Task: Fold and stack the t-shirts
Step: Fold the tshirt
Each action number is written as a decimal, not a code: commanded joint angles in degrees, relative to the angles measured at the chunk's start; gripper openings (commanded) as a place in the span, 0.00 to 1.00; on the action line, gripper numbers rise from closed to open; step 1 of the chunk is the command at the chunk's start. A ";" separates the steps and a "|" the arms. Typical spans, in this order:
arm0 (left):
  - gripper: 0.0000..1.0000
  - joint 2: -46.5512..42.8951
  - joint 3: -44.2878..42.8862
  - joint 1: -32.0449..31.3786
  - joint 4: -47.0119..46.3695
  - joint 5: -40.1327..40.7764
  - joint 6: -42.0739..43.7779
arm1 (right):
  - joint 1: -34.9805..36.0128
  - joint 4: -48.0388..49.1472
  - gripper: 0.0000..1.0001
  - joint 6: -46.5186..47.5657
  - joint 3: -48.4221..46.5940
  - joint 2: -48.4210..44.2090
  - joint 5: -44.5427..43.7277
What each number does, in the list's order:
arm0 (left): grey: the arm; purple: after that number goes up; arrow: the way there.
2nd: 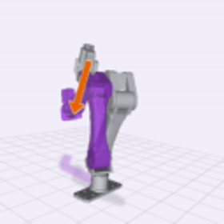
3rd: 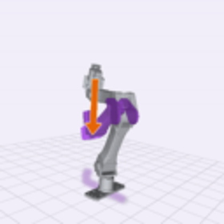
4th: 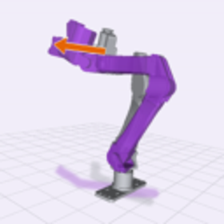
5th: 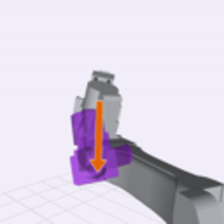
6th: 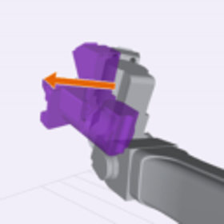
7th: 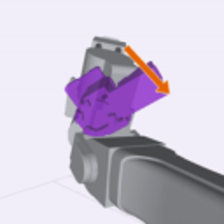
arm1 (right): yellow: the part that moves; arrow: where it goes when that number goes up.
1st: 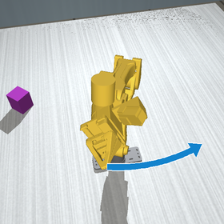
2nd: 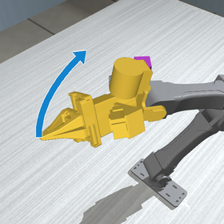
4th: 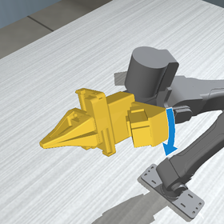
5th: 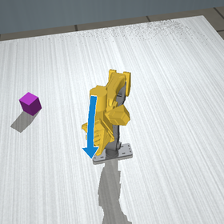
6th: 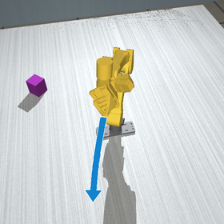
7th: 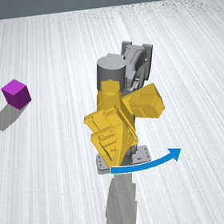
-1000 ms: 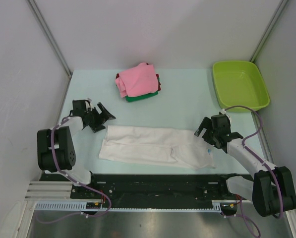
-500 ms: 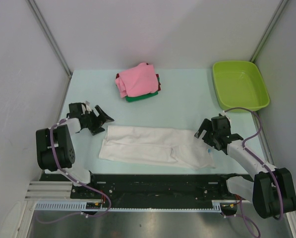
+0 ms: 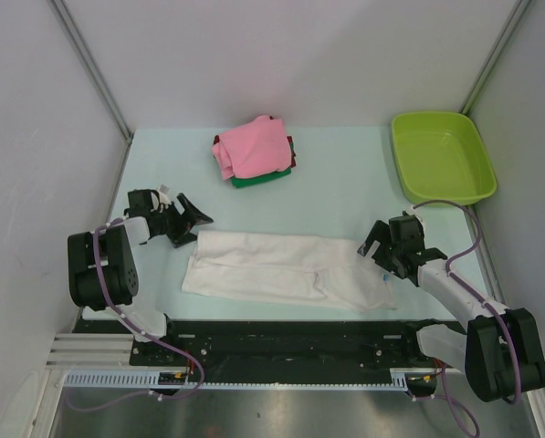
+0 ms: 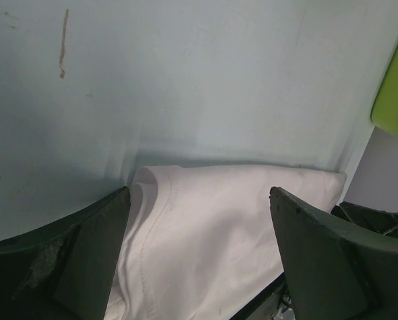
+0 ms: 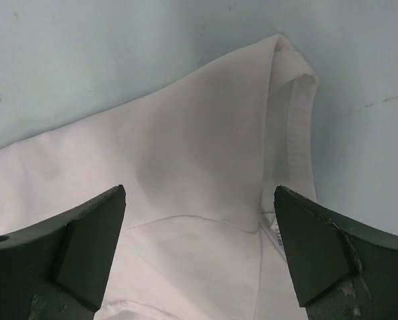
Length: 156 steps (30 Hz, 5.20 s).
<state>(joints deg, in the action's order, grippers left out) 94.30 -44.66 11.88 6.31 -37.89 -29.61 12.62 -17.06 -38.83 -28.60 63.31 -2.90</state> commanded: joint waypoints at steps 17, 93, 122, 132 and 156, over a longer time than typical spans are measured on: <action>0.89 -3.33 0.10 0.25 2.57 -2.63 2.36 | 0.21 3.61 0.97 -0.37 0.83 1.55 1.31; 0.88 8.18 -7.72 2.97 -9.11 -13.87 -7.57 | 1.88 6.87 0.97 -0.81 1.88 5.33 1.75; 0.95 -40.77 7.57 2.98 14.62 3.17 1.57 | -6.20 -5.45 1.00 1.30 -6.21 5.41 -11.61; 0.96 -40.34 8.37 2.89 12.68 -0.08 1.04 | -6.47 4.74 0.85 -0.90 -6.38 11.82 -6.60; 0.95 -42.18 8.36 2.01 14.08 0.36 1.22 | -6.47 6.34 0.00 3.76 -22.00 31.76 -4.58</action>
<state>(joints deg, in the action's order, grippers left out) 54.35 -36.32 14.26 20.56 -36.64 -28.49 6.13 -9.72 -37.47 -42.72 88.36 -6.98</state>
